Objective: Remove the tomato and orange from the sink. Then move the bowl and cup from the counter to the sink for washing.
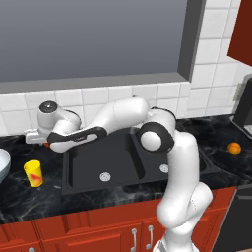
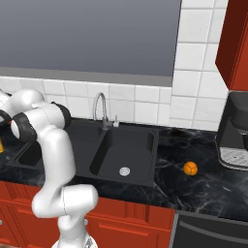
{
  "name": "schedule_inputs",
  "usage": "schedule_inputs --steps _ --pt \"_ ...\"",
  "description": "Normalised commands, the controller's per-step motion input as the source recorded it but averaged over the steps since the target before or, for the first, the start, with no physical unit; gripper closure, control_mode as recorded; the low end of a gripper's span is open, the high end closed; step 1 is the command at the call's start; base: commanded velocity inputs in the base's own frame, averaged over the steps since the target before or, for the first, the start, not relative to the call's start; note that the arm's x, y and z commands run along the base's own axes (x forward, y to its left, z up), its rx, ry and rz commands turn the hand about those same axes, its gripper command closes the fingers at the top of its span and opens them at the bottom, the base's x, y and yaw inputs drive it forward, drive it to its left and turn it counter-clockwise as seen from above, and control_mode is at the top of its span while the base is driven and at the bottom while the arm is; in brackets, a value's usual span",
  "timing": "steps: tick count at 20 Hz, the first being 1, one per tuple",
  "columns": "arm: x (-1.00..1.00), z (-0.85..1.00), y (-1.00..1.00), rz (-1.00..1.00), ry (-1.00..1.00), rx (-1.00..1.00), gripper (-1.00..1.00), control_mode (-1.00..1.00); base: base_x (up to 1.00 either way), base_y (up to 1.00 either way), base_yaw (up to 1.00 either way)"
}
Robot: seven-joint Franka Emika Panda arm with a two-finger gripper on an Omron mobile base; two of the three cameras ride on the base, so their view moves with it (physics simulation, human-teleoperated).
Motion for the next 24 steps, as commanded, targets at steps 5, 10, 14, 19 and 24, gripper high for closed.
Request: schedule_inputs --steps 5,10,14,19,24 --pt "0.09 -0.11 0.10 0.00 0.00 0.04 1.00 -1.00 0.00 0.00 0.00" --pt "0.09 -0.11 0.11 0.00 0.00 0.09 1.00 -1.00 0.00 0.00 0.00" --pt "0.09 -0.11 0.11 0.00 0.00 0.06 1.00 -1.00 0.00 0.00 0.00" --pt "0.10 -0.10 0.10 0.00 0.00 0.02 1.00 -1.00 0.00 0.00 0.00" --pt "0.07 -0.11 0.10 0.00 0.00 0.00 1.00 -1.00 0.00 0.00 0.00"
